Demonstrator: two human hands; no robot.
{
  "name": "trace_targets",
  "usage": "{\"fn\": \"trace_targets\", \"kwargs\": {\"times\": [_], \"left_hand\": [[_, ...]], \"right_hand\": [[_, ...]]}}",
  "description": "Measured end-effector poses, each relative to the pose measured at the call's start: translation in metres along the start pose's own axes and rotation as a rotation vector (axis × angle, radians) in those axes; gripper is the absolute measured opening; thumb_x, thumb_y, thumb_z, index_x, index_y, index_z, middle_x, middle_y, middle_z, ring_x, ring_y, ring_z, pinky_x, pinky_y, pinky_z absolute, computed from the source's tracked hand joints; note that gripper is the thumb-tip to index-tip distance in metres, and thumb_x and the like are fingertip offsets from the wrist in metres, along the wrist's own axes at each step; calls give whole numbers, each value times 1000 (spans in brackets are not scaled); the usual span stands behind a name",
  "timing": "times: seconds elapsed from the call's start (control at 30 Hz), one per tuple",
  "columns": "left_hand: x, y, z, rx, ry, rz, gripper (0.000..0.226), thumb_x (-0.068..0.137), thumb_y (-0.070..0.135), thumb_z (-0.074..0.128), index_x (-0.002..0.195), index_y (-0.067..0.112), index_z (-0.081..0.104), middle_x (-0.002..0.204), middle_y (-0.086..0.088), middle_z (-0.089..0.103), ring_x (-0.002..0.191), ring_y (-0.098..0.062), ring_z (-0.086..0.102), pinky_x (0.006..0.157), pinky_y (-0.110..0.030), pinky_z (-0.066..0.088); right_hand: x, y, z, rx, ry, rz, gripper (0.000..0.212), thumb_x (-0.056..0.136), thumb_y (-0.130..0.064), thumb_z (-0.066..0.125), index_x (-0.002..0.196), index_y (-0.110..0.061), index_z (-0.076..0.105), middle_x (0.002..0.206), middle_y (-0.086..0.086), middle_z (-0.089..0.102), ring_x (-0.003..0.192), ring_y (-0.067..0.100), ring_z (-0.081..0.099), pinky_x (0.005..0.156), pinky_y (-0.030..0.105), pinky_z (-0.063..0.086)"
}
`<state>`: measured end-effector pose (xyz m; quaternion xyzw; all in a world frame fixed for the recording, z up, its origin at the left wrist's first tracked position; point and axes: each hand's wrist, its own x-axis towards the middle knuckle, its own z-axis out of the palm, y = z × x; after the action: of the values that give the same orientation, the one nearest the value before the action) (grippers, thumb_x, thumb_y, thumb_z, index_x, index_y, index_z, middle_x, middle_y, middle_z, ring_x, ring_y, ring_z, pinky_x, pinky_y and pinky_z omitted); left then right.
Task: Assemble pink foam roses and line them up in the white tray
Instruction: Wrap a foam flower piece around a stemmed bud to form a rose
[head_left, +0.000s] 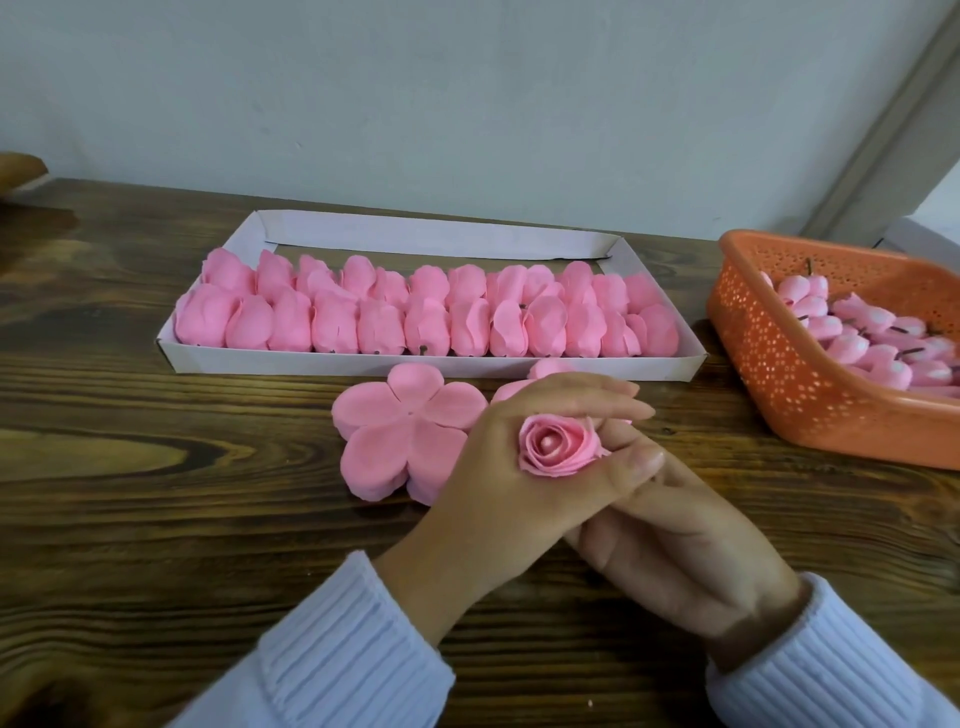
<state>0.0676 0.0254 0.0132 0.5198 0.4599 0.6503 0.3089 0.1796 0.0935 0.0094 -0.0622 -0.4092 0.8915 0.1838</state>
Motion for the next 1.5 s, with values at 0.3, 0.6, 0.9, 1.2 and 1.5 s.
{"fn": "trace_targets", "kwargs": {"times": [0.3,0.6,0.9,1.2,1.5], "left_hand": [[-1,1,-2,-2,-32,-59,20,82,17,62,98,22,73,106,7,71,110,-8,62,93,-25,49],[0,1,0,-8,-1,-32,17,83,17,63,96,24,73,106,6,71,110,-7,62,95,-25,48],[0,0,-1,-11,-41,-43,15,82,19,65,93,26,73,113,9,69,114,-3,59,93,-20,48],[-1,1,-2,-31,-34,-30,14,79,33,63,85,35,75,109,14,69,113,-3,59,90,-24,48],[-1,-1,-2,15,-31,-43,24,75,34,65,96,24,72,113,7,70,114,-16,61,97,-42,49]], "right_hand": [[-2,2,0,-97,112,120,36,82,-28,62,114,-11,69,117,16,62,107,26,60,92,37,52],[0,-1,-2,74,47,1,77,71,-9,81,132,12,39,128,28,49,121,37,49,102,45,44],[-3,3,4,-125,151,109,33,82,-26,59,108,-11,73,116,17,65,108,26,62,92,37,52],[-1,1,0,-9,12,78,55,75,-27,80,123,-6,63,125,16,61,116,26,60,97,37,51],[-3,3,0,-62,43,58,34,86,-14,54,117,-7,66,123,15,63,116,25,60,98,38,51]]}}
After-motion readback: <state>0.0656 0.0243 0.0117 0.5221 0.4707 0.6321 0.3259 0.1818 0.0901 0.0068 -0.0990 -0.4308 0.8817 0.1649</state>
